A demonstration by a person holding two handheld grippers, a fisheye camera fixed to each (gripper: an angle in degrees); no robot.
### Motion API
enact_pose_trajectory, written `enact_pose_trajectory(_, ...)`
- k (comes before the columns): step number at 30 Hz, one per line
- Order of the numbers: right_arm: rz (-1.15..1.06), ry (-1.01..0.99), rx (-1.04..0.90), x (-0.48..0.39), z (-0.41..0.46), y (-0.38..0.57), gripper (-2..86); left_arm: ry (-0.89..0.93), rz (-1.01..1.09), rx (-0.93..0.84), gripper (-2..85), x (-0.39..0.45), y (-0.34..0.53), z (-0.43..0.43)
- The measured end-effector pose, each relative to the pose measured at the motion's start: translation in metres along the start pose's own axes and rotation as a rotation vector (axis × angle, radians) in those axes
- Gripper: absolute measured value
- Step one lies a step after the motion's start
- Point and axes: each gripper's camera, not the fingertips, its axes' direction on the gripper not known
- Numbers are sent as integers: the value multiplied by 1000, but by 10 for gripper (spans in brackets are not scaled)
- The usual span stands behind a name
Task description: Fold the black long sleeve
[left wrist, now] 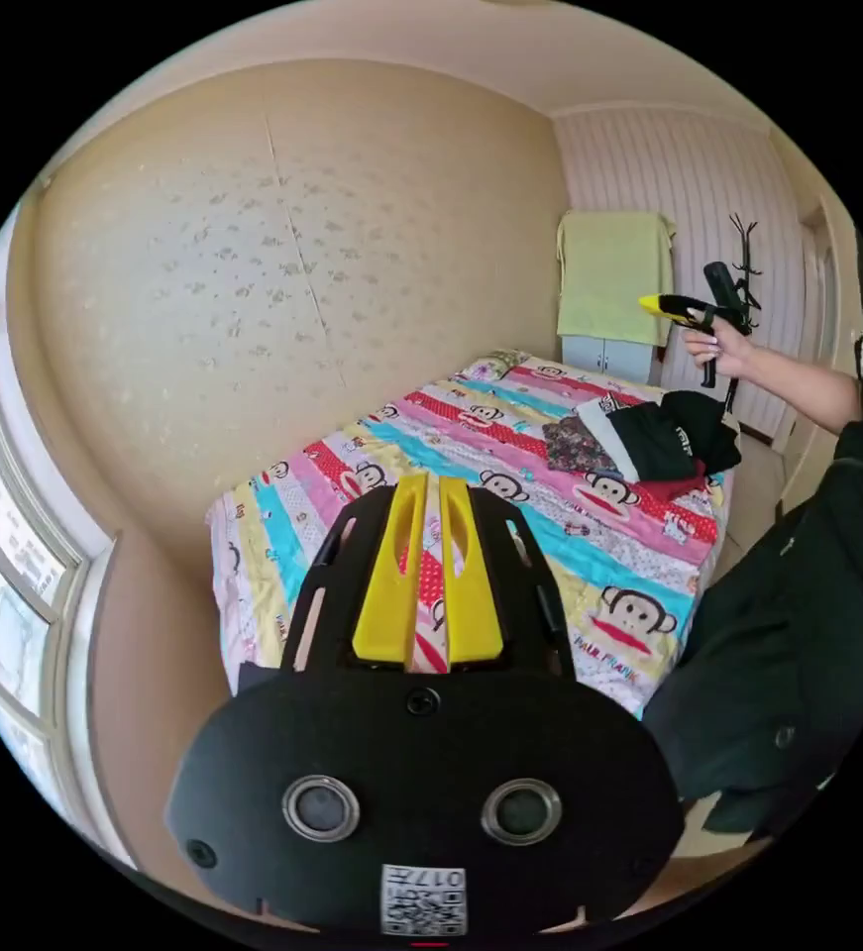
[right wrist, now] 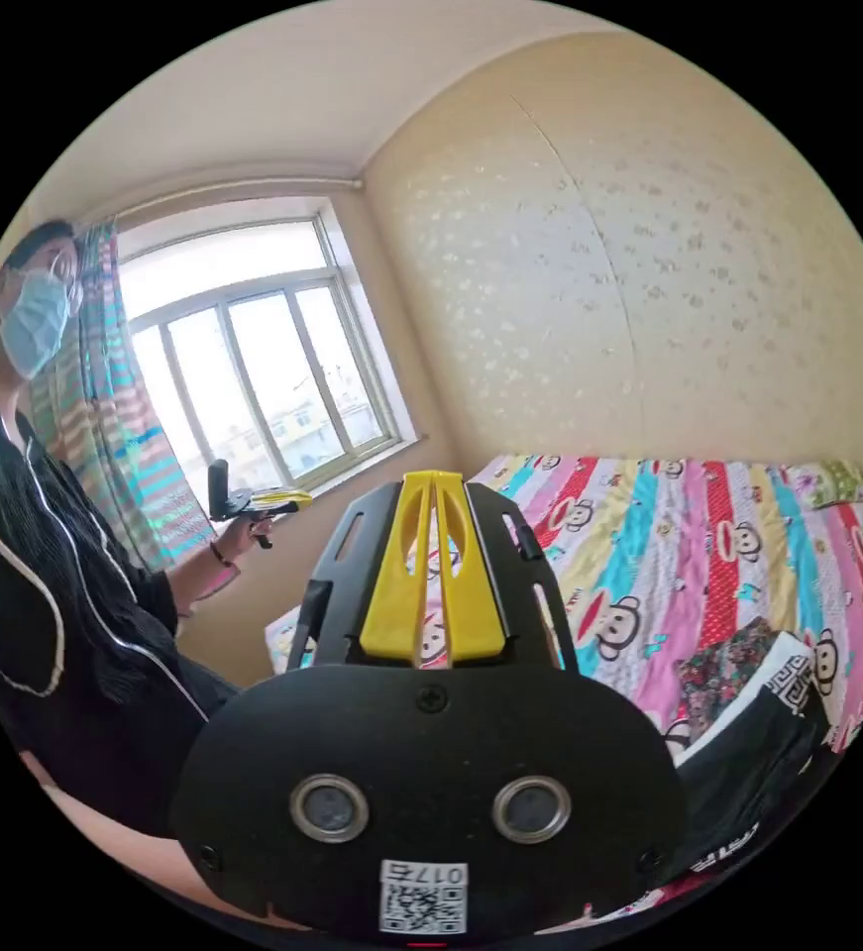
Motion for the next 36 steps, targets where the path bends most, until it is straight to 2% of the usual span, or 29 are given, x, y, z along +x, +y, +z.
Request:
enact_pose_trajectory(1,18,46,32,-1,-4,20,49,20,-75,10,41,20,13,31)
enact_pose_trajectory(2,52,62,37,0,-7,30,60,171,-248,-36,33,57,45,107)
enact_pose_trajectory(3,151,100,29,4,-12,47,75,497,-358,-159,10,95,78,191)
enact_pose_trajectory(4,248,153,20,7,-20,62,81,683,-389,-207,6,119,93,230)
enact_pose_trajectory(5,286,185,17,9,-25,68,81,947,-421,-190,-3,168,116,281)
enact_pose_trajectory(6,338,250,15,10,-39,75,81,997,-428,-110,-5,214,130,302)
enact_pose_trajectory(7,329,316,6,9,-54,76,85,983,-407,-79,-7,234,132,307)
enact_pose_trajectory(8,314,353,-7,9,-62,74,88,937,-301,-53,-7,273,131,315)
enact_pose_trajectory(9,283,439,-47,9,-75,67,95,897,-153,-85,-7,306,123,326)
enact_pose_trajectory(11,252,559,-105,12,-93,54,113,850,-4,-163,-5,340,108,343)
enact_pose_trajectory(13,217,683,-129,16,-111,36,147,810,43,-145,3,356,94,353)
enact_pose_trajectory(16,232,741,-134,30,-112,31,166,721,81,7,59,381,85,369)
enact_pose_trajectory(18,299,704,-152,46,-99,36,170,711,11,77,167,407,100,414)
enact_pose_trajectory(19,350,666,-174,58,-86,41,173,749,-43,70,180,411,107,433)
enact_pose_trajectory(21,397,614,-216,74,-58,48,179,1014,-233,6,157,430,144,504)
enact_pose_trajectory(23,380,586,-278,85,-25,47,189,1106,-334,48,131,444,178,536)
enact_pose_trajectory(24,333,596,-335,90,0,43,198,1093,-352,109,133,452,199,545)
enact_pose_trajectory(26,255,619,-430,97,37,31,207,1020,-309,144,138,462,222,552)
enact_pose_trajectory(30,196,585,-538,128,113,2,184,829,-121,-1,146,466,253,564)
enact_pose_trajectory(34,375,544,-683,184,183,-4,144,601,-39,-97,143,455,291,567)
enact_pose_trajectory(36,447,554,-644,193,194,-16,94,447,29,-154,134,448,318,569)
